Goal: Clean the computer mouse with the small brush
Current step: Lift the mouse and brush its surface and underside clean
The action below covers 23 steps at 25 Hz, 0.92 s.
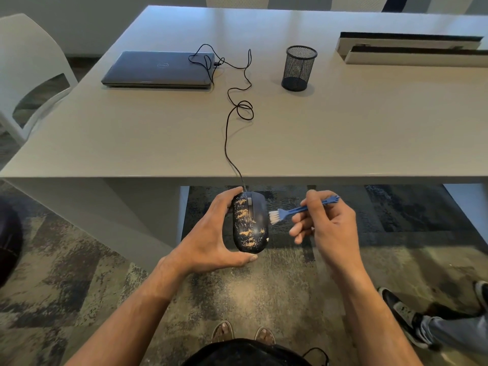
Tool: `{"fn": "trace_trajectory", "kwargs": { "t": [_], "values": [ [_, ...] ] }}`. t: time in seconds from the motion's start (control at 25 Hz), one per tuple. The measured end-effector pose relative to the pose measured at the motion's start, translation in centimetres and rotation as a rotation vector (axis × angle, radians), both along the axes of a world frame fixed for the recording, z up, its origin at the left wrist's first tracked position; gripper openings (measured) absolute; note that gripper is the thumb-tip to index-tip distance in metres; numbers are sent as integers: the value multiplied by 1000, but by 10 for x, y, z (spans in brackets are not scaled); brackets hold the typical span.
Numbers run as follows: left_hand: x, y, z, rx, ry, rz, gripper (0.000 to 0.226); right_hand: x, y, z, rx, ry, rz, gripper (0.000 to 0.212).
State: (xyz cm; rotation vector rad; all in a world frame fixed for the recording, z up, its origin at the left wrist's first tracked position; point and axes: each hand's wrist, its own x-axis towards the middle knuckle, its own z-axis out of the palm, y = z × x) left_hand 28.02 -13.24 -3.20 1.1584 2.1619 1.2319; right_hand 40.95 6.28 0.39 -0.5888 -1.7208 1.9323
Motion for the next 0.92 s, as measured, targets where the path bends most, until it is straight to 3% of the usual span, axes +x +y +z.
{"fn": "trace_trajectory", "kwargs": {
  "t": [0.2, 0.36, 0.48, 0.68, 0.92],
  "values": [
    [3, 0, 1, 4, -3, -1, 119, -5, -3, 0, -48, 61, 58, 32],
    [3, -1, 3, -1, 16, -4, 119, -5, 2, -3, -97, -18, 39, 33],
    [5, -5, 2, -8, 14, -4, 119, -3, 12, 0, -82, -20, -35, 34],
    [6, -3, 1, -8, 11, -30, 120, -22, -2, 3, -68, 11, 95, 35],
    [4, -11, -1, -4, 7, -9, 119, -10, 13, 2, -31, -43, 27, 35]
  ]
}}
